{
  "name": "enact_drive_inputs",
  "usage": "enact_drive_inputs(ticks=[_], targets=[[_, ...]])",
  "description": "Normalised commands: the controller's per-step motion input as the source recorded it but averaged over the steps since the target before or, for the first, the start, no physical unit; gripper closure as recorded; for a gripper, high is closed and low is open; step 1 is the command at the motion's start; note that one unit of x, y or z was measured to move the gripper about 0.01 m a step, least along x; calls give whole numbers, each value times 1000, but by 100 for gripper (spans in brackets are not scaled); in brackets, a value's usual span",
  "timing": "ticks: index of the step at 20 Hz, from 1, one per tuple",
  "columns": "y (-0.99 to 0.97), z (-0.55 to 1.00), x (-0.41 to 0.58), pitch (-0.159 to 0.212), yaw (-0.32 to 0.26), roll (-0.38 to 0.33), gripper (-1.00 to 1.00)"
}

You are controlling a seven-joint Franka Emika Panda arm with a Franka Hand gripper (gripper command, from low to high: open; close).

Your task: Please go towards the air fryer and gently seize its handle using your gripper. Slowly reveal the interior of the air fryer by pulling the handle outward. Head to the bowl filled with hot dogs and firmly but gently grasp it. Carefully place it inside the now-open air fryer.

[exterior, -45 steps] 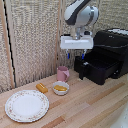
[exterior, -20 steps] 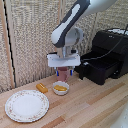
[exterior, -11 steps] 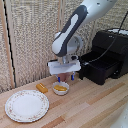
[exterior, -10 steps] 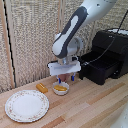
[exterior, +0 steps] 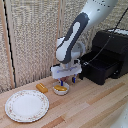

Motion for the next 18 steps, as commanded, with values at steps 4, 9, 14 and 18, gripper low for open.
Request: enact_drive_inputs(ticks=[4,9,14,18], targets=[[-364,-44,0,0,85,71,-100],[17,-322,112,1,57,-5,-100],[69,-187,0,-6,-2,-31,-100],[0,-89,68,1,2,-11,100]])
